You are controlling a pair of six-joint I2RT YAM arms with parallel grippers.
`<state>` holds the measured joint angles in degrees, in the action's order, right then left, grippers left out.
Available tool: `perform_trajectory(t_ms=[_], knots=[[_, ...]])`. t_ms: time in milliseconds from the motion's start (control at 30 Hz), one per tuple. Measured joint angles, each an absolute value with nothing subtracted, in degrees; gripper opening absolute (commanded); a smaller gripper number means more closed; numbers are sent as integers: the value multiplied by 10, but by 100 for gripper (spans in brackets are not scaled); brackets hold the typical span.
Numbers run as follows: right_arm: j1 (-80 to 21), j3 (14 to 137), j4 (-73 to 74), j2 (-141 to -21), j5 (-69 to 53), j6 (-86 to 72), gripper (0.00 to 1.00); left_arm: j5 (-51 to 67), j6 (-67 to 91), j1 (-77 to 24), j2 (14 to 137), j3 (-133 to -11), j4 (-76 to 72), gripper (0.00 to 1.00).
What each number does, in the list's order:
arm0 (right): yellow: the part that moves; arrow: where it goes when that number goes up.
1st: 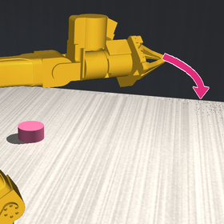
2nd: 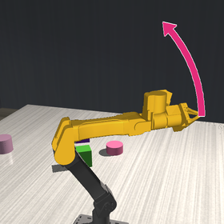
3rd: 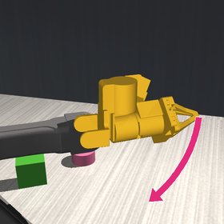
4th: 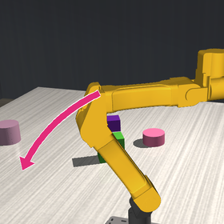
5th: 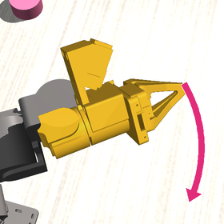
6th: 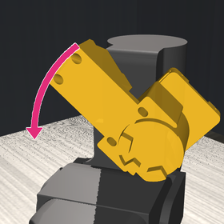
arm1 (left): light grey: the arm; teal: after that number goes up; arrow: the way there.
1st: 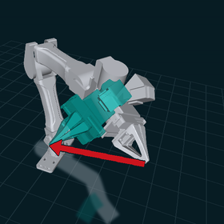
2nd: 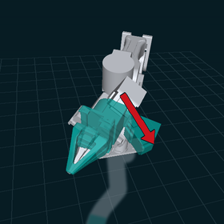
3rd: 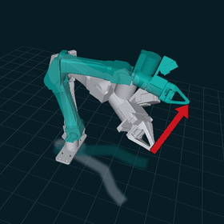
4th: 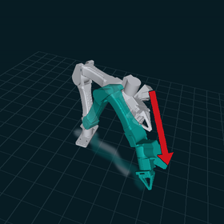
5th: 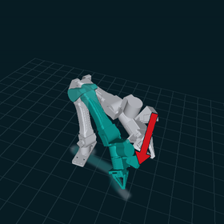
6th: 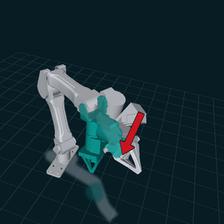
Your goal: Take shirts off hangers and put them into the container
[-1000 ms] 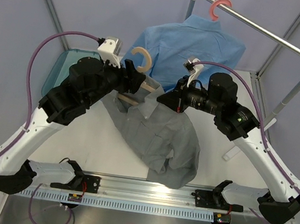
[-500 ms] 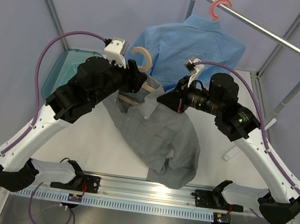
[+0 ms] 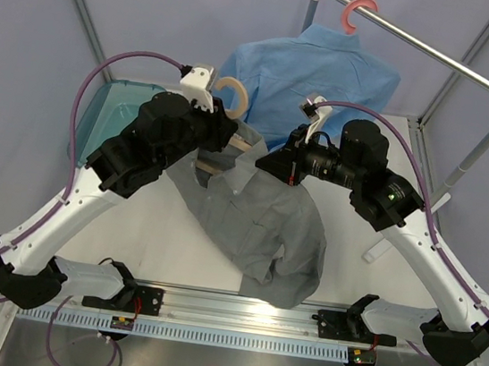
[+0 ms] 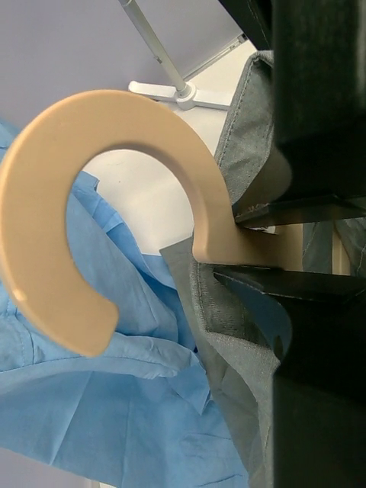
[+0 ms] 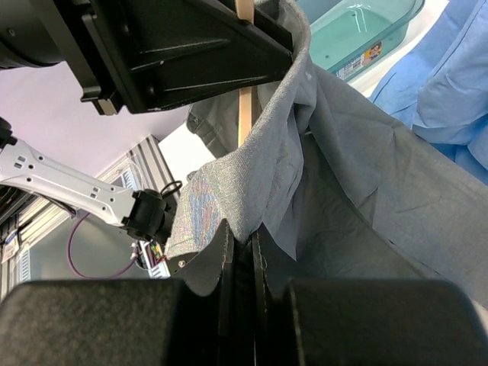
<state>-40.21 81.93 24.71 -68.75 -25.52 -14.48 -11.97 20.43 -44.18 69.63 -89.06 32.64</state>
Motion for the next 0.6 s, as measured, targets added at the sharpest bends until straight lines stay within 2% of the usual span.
perform_trajectory(t_ms=[100,200,233,300,433,467,600], knots=[[-402,818,248,-687,-250,-143,4,-122,187,-442,696,-884,327,12],[-404,810,249,-687,-242,-141,13,-126,179,-442,696,-872,320,4],[-405,807,249,-687,-236,-139,20,-129,176,-442,696,-864,312,3],[-406,802,249,-687,-225,-137,25,-134,169,-442,693,-840,283,0],[-408,790,248,-685,-198,-134,50,-147,154,-442,678,-777,225,0],[-408,787,249,-683,-189,-131,63,-151,149,-442,671,-758,210,0],[-409,787,256,-676,-152,-128,83,-171,124,-442,644,-686,154,0]])
